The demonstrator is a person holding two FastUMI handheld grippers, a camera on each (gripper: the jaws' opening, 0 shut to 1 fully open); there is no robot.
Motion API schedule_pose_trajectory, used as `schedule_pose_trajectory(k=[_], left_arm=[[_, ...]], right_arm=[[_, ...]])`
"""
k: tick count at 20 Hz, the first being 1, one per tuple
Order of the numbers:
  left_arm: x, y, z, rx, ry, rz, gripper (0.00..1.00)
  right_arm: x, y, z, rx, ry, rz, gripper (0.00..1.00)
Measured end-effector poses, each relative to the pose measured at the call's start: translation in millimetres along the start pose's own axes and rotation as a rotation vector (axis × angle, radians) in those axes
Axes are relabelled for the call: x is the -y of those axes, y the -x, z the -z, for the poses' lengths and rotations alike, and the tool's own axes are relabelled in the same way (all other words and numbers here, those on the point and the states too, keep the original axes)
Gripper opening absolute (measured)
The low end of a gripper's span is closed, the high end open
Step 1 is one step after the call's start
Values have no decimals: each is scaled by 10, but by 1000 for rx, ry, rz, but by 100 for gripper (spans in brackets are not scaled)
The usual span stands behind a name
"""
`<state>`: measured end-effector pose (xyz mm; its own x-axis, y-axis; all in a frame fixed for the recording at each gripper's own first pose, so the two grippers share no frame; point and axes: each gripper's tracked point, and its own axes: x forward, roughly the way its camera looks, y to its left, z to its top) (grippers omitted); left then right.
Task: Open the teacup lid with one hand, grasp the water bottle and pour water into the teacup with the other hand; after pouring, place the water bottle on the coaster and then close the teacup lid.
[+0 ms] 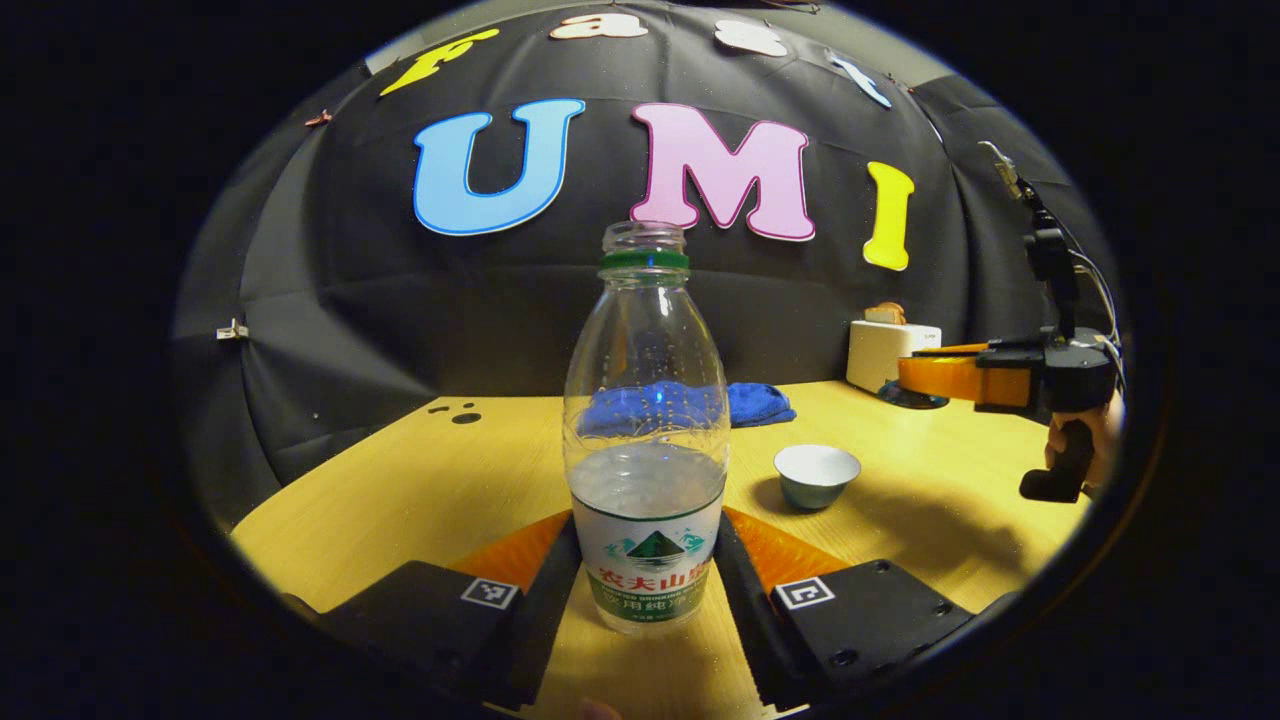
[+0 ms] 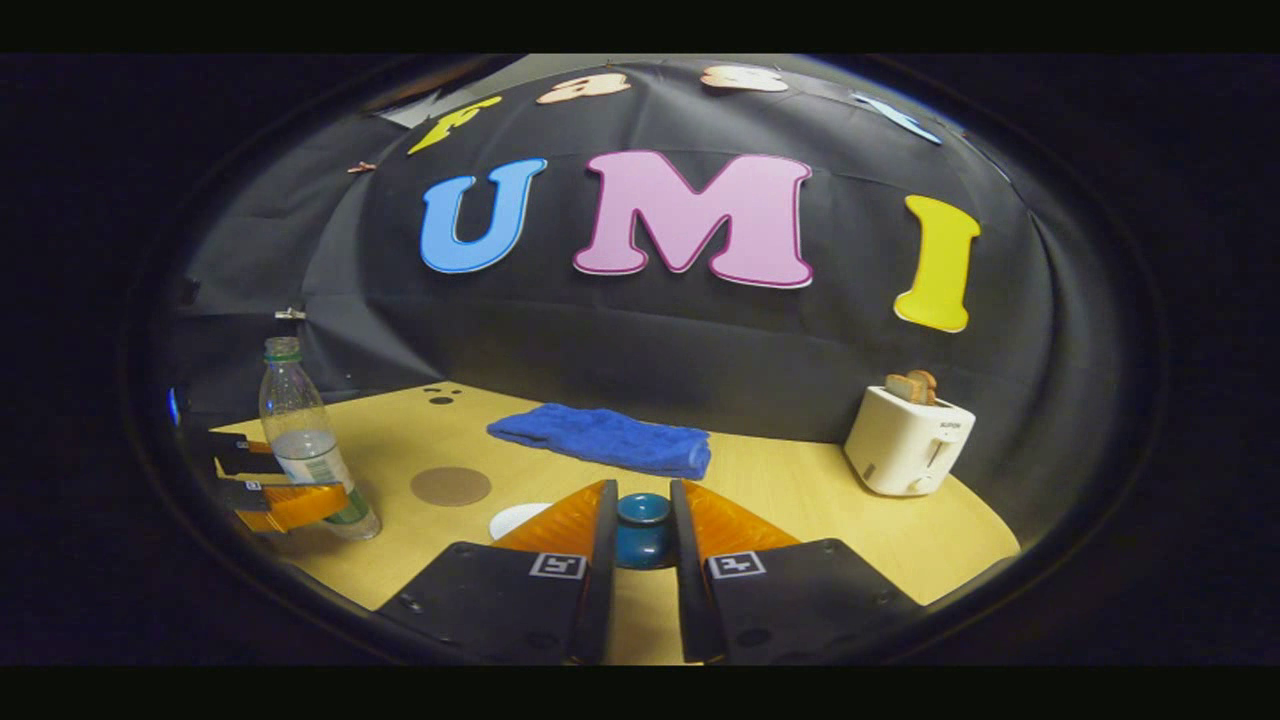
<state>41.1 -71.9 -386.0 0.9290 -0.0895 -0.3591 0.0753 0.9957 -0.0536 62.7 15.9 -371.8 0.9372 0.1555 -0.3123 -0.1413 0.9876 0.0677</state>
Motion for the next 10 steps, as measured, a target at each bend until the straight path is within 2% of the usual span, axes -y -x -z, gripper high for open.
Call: schedule_pose_trajectory(k=[2,3,7,8,9,10], left_arm=[[-45,-20,-32,-13,-37,-22,77],[-53,-22,-77,-11,-74,-29,76],[-229,-178,-317,-23,-327,-108,75],[-257,-234,-368,-27,-390,-121,76],[-282,-291,-418,-29,-452,-131,76],[-284,-346,-453,-32,-510,-142,75]], right_arm=[[80,55,33,-4,2,12,24],[127,86,40,-6,3,16,29],[244,177,64,-7,11,23,29],[272,194,69,-6,7,23,34],[305,214,66,-4,3,24,29],[333,241,83,-3,2,25,34]])
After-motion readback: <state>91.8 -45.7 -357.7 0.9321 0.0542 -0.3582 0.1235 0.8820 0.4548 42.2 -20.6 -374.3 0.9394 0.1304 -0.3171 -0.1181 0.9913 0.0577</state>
